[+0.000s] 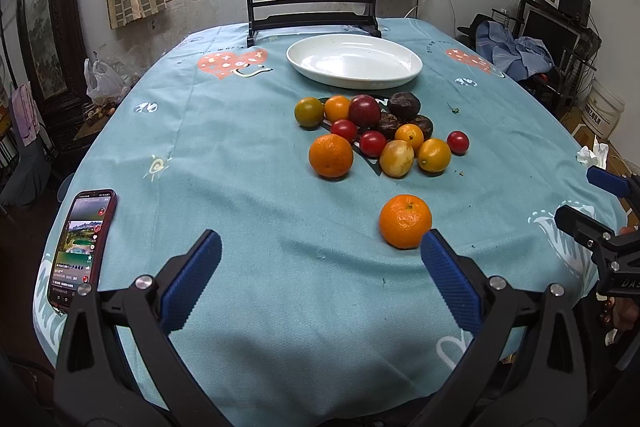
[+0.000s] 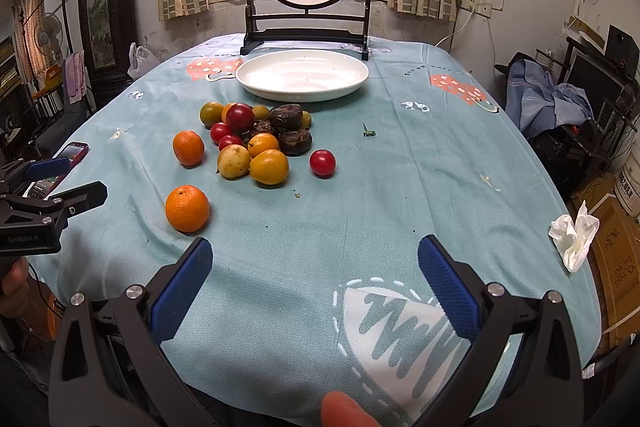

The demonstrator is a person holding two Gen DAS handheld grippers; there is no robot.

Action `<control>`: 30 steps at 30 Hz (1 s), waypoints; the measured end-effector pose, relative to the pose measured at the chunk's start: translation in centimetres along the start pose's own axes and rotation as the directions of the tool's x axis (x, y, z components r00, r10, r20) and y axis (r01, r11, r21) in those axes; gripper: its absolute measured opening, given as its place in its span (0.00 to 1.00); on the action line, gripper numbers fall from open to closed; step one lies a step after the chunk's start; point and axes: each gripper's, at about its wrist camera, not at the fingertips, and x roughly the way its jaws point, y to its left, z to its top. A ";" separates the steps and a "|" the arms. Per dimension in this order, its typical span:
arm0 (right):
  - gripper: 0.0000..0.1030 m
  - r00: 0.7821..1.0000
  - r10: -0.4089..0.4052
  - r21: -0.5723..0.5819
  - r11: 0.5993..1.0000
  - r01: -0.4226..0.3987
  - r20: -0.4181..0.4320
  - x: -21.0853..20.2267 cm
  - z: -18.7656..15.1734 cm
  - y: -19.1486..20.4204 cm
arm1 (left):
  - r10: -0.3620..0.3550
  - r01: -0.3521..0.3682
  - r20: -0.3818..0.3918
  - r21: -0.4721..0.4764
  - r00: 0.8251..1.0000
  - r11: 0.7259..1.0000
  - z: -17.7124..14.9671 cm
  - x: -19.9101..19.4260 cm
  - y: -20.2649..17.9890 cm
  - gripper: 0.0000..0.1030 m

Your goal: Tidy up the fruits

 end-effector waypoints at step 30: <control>0.99 1.000 0.007 0.002 1.000 -0.007 -0.003 0.2 0.0 0.1 | -0.010 0.010 -0.002 0.012 1.000 1.000 -0.4 0.2 0.0 0.98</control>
